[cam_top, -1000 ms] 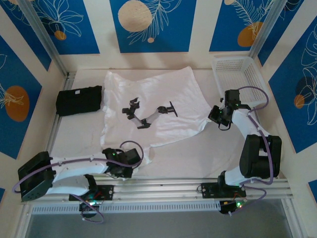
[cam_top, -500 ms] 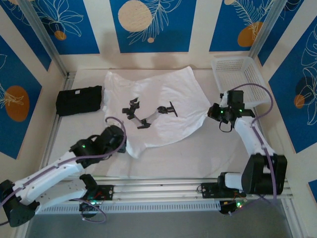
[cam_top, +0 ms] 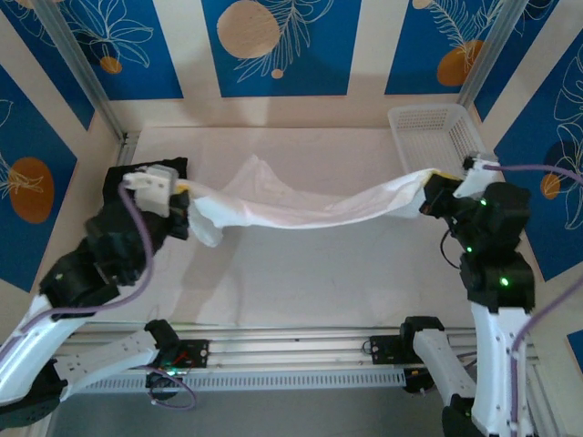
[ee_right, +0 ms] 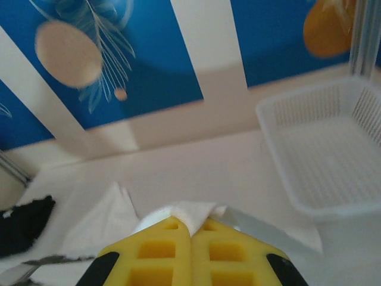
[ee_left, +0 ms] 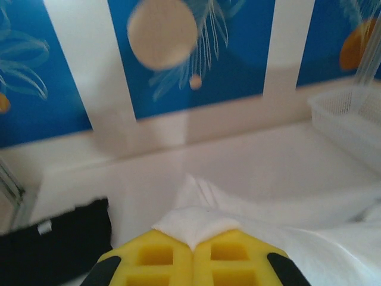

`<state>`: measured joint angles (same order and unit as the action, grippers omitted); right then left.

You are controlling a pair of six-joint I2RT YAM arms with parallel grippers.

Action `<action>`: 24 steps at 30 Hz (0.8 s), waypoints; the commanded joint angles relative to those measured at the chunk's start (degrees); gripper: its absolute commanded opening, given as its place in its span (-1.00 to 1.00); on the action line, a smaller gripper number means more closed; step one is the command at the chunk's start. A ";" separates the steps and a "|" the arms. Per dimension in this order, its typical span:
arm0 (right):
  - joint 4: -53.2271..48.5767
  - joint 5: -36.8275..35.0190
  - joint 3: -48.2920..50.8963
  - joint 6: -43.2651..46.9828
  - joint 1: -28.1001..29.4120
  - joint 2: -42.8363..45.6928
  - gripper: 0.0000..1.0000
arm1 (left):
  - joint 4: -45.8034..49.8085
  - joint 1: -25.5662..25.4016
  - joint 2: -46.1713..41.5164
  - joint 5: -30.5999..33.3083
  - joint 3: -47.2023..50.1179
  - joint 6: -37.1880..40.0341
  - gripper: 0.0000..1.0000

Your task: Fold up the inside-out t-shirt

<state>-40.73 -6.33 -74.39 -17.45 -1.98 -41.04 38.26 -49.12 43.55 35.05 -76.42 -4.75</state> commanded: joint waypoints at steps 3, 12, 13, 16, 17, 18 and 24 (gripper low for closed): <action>-5.14 -2.42 -10.63 2.33 0.30 0.90 -1.00 | -8.23 0.36 0.96 6.11 -8.58 11.56 -1.00; 10.96 -1.84 -6.04 1.85 0.31 -12.23 -1.00 | -8.13 30.97 24.41 -16.80 -16.56 -1.44 -1.00; 12.17 -1.82 -6.30 2.29 0.31 -15.10 -1.00 | -8.57 32.40 27.76 -17.66 -18.02 -1.35 -1.00; 15.60 -1.00 -7.49 3.11 0.40 -22.33 -1.00 | -10.56 34.79 35.07 -20.38 -22.43 -1.54 -1.00; 16.31 -0.80 -8.04 3.36 0.46 -24.07 -1.00 | -11.01 35.30 36.66 -20.69 -23.81 -1.50 -1.00; 16.87 -0.67 -8.81 3.69 0.48 -25.84 -1.00 | -11.09 35.79 38.48 -20.89 -25.64 -1.41 -1.00; 15.46 0.15 -12.75 5.52 0.64 -28.30 -1.00 | -8.99 36.71 41.21 -22.57 -32.22 -0.58 -1.00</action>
<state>-28.08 -7.07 -82.24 -14.22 -1.50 -72.36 31.11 -13.21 88.53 14.59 -103.83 -4.62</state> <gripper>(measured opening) 0.065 0.046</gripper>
